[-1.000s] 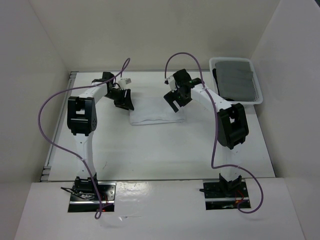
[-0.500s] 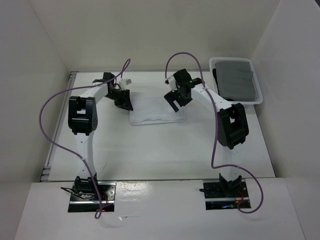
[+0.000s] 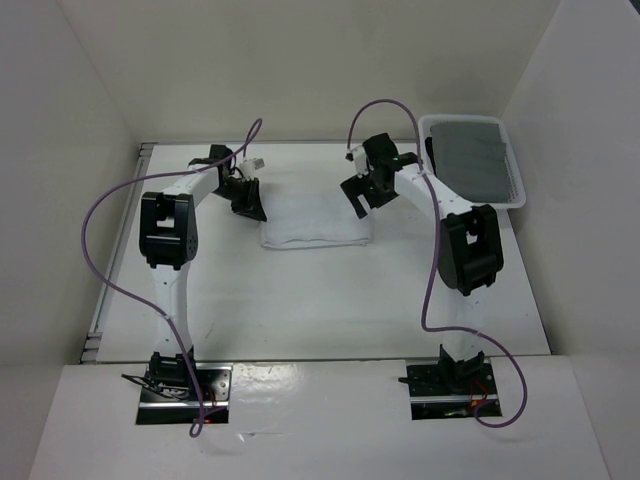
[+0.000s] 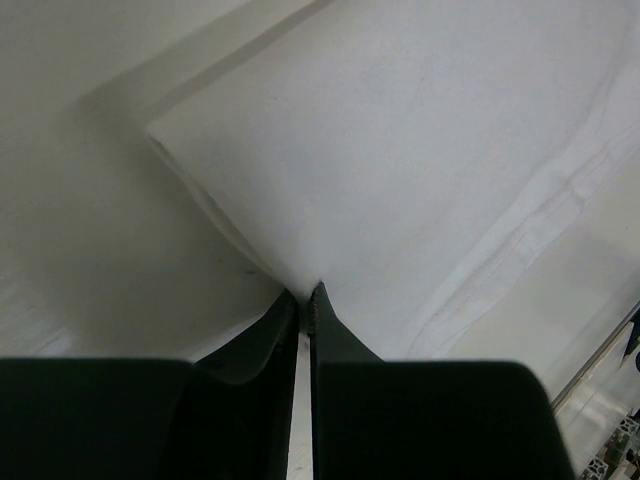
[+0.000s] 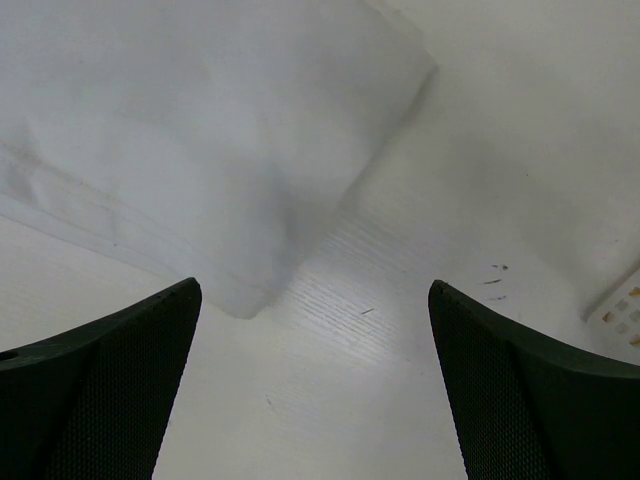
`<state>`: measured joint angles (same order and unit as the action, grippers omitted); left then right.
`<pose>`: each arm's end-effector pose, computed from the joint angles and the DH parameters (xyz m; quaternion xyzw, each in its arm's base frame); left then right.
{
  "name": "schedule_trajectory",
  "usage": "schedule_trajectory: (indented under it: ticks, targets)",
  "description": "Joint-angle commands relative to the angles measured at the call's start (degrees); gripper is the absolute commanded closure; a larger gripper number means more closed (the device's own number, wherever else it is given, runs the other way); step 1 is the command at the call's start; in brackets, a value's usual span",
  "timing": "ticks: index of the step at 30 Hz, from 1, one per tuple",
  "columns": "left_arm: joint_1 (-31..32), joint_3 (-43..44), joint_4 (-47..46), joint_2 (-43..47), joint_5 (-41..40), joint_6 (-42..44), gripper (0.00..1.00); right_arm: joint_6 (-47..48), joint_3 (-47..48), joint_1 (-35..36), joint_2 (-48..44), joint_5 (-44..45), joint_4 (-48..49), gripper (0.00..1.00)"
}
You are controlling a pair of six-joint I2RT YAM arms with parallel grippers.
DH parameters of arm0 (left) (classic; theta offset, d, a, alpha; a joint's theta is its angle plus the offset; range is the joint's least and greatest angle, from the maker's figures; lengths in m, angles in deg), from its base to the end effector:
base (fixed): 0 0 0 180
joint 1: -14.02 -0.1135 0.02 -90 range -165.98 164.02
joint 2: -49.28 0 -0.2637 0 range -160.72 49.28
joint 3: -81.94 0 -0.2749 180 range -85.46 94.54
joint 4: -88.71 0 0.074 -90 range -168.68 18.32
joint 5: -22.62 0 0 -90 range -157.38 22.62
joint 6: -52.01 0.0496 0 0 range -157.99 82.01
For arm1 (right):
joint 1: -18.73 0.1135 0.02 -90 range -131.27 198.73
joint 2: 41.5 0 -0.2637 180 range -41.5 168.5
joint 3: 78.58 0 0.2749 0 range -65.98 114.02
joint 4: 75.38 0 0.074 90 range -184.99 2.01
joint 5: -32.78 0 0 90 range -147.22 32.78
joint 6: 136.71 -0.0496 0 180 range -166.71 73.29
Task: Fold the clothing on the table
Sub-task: Fold the skirt
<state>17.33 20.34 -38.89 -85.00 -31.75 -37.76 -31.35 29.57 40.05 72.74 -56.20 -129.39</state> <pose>0.5083 -0.0583 0.1209 0.0865 0.9328 -0.3052 0.1712 0.4318 0.1676 0.2176 -0.3018 0.9178 0.0048 0.2581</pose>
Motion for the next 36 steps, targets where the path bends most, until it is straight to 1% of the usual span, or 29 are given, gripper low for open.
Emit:
schedule_trajectory:
  ticks: [1, 3, 5, 9, 13, 18, 25, 32, 33, 36]
  targets:
    - [0.64, 0.28, 1.08, -4.15, -5.49, 0.83, 0.91, -3.40, 1.04, -3.91, -0.25, -5.66, 2.74, 0.02]
    - [0.64, 0.29, 1.60, -4.15, -6.02, 0.83, 0.92, -4.02, 2.79, -6.81, 2.46, -11.44, 2.13, 0.02]
    - [0.64, 0.29, 2.13, -4.15, -6.02, 0.83, 0.92, -5.60, 3.94, -8.92, 4.32, -14.10, 2.12, 0.02]
    - [0.64, 0.29, 2.66, -3.63, -6.02, 1.44, 0.92, -6.30, 5.87, -9.46, 8.62, -19.10, 1.59, 0.03]
    - [0.64, -0.24, 2.66, -3.10, -6.02, 1.97, 0.92, -6.83, 6.41, -9.46, 11.18, -22.72, 1.59, 0.11]
    - [0.64, -0.77, 3.19, -2.57, -6.02, 1.97, 0.92, -6.83, 5.80, -9.46, 11.89, -23.87, 1.59, 0.12]
    - [0.64, -0.77, 3.19, -2.04, -6.02, 1.97, 0.92, -6.30, 4.56, -9.46, 11.36, -23.87, 2.12, 0.18]
    - [0.64, -0.77, 3.19, -1.52, -5.49, 1.97, 0.92, -6.30, 2.80, -9.46, 11.36, -23.87, 2.12, 0.31]
    - [0.64, -0.77, 3.19, -1.51, -5.49, 1.97, 0.92, -6.30, 2.80, -9.46, 11.36, -23.87, 2.12, 0.35]
    - [0.64, -0.77, 3.72, -1.51, -5.49, 1.97, 0.92, -5.78, 2.80, -9.46, 11.36, -23.87, 2.12, 0.41]
